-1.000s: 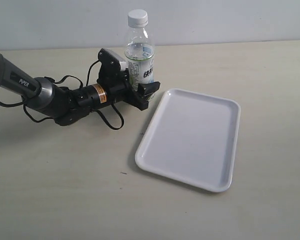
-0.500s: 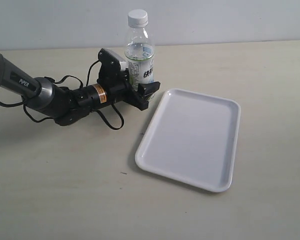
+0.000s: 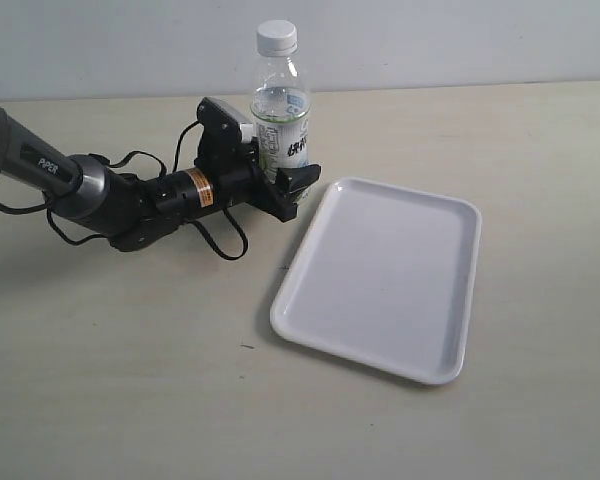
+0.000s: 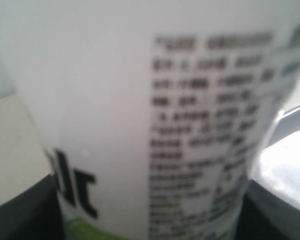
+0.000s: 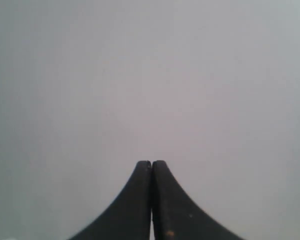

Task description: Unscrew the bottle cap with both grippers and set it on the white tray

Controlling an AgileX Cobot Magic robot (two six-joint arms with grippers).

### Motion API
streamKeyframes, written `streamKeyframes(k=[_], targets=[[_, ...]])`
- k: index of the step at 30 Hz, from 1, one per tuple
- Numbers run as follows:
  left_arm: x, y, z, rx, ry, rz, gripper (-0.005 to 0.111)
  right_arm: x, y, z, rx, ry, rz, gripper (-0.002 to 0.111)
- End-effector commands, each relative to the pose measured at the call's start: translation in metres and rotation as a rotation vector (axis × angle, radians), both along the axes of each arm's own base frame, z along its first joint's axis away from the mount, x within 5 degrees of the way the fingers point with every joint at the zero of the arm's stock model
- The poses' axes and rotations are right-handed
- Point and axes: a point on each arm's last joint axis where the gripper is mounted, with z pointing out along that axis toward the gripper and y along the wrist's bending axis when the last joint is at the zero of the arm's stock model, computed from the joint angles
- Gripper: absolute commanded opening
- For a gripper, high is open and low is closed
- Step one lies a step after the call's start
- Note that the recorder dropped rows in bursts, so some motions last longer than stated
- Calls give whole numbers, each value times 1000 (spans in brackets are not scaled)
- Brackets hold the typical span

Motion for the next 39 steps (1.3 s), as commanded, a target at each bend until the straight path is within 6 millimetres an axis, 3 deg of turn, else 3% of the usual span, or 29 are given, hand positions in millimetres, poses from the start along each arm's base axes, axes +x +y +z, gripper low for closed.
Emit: streamKeyframes(k=[1, 6, 10, 14, 20, 23, 30, 34, 39], targets=[[-1, -4, 5, -14, -25, -18, 0, 56, -2, 2, -226, 320, 22, 0], [-1, -4, 5, -14, -25, -18, 0, 112, -13, -7, -299, 637, -16, 0], [-1, -4, 5, -14, -25, -18, 0, 149, -29, -21, -290, 811, -152, 0], [-1, -4, 5, -14, -22, -17, 0, 185, -34, -48, -234, 984, -192, 0], [-1, -4, 5, -14, -22, -17, 0, 231, -25, -98, -260, 1209, 7, 0], [-2, -4, 5, -7, -18, -32, 0, 251, -23, -113, -234, 1194, 107, 0], [-5, -6, 3, 10, -20, -66, 0, 283, -50, -134, 78, 938, 257, 0], [-5, -6, 3, 3, -9, -64, 0, 296, -47, -142, 128, 870, 387, 0], [-5, -6, 3, 7, -7, -62, 0, 313, -42, -128, 145, 915, 524, 0]])
